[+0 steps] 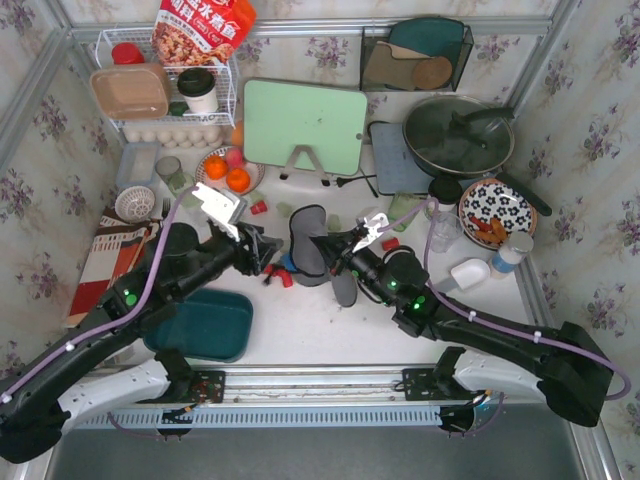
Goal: Mix the coffee capsules in the storage basket
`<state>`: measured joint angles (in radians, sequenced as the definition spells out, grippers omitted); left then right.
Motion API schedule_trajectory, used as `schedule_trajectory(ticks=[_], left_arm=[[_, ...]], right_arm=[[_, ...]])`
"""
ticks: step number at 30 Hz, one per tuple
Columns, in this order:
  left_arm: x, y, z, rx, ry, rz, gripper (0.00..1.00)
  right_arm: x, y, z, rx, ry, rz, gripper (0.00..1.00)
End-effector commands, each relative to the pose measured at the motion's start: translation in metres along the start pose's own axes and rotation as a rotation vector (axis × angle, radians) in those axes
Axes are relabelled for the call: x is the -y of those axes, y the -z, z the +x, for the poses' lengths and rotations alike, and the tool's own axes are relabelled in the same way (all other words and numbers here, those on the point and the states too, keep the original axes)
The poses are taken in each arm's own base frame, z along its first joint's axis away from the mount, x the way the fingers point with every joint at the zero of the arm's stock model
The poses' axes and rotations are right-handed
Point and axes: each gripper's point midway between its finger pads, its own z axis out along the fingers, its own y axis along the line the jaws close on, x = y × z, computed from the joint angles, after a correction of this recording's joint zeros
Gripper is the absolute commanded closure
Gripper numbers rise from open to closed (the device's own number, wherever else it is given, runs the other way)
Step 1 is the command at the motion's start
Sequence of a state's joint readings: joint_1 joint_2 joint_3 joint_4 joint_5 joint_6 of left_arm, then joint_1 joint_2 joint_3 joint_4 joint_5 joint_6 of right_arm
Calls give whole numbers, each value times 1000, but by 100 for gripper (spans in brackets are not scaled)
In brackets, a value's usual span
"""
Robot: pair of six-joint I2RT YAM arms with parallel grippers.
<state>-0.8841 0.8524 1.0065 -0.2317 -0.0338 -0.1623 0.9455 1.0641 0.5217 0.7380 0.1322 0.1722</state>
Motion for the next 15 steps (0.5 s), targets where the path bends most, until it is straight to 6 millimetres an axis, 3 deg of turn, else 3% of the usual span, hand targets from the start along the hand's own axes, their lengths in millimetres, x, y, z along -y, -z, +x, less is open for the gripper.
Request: schedule_trajectory(ticks=[1, 8, 14, 15], left_arm=[[-47, 26, 11, -44, 14, -273, 46], [-85, 90, 33, -144, 11, -496, 35], [-98, 133, 46, -256, -69, -562, 27], [-101, 137, 50, -273, -82, -574, 16]], right_arm=[[26, 7, 1, -51, 57, 147, 100], [63, 32, -13, -58, 160, 340, 100], [104, 58, -35, -67, 249, 595, 100], [111, 65, -40, -64, 252, 654, 100]])
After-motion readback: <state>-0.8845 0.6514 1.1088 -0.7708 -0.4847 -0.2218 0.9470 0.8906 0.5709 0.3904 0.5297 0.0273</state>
